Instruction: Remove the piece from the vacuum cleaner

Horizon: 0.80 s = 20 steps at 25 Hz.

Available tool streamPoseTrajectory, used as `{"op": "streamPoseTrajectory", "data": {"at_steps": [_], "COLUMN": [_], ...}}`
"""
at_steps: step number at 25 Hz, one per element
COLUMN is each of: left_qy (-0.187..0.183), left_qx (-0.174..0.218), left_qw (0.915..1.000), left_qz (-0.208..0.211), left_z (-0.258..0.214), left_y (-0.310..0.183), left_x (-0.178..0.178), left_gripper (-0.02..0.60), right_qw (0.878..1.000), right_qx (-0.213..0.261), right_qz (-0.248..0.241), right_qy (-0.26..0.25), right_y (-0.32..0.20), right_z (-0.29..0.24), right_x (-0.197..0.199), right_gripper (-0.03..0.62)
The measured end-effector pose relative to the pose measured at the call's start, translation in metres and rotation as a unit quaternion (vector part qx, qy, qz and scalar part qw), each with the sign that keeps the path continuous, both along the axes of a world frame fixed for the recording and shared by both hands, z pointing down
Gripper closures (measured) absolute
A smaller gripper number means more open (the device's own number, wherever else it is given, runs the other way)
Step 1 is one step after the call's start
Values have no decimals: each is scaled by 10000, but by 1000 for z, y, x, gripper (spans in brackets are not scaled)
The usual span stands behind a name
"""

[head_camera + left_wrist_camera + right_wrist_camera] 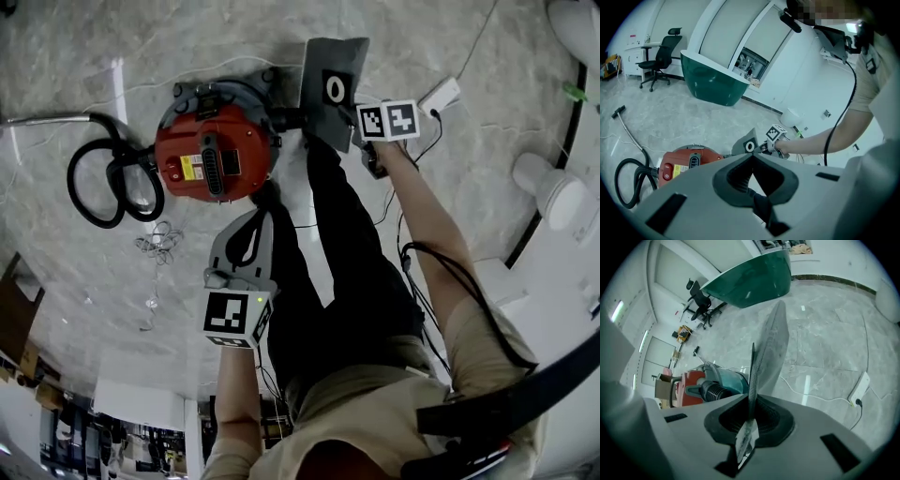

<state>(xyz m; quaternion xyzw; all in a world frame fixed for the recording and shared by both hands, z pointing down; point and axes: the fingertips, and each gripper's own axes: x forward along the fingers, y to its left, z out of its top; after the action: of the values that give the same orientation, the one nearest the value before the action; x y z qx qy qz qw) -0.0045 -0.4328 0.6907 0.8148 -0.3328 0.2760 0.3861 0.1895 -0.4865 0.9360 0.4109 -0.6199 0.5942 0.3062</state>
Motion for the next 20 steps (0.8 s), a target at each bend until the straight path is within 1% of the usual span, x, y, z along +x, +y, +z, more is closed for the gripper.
{"op": "streamPoseTrajectory", "data": {"at_steps": [3,8,12,17,20], "left_qy": [28,34,231,406,487], "left_qx": [193,520,743,1205,1451], "left_qw": [9998,9986,9968,9915,9871], "left_qz": [-28,36,172,283,475], "left_z": [-19,-66,-112,-177,-212], "left_y": [-6,-13,-11,-10,-2], "left_x": [0,0,1,-13,-19], "left_gripper": [588,588,588,588,588], "right_qw": [9998,9994,9985,9937,9887], "right_qx": [86,335,514,1091,1471], "right_qz": [170,109,151,103,120], "right_qy": [-51,-60,80,221,276], "right_y": [-5,-13,5,18,29], "right_z": [-24,-84,-146,-234,-287], "right_x": [8,10,21,16,10], "right_gripper": [569,569,569,569,569]}}
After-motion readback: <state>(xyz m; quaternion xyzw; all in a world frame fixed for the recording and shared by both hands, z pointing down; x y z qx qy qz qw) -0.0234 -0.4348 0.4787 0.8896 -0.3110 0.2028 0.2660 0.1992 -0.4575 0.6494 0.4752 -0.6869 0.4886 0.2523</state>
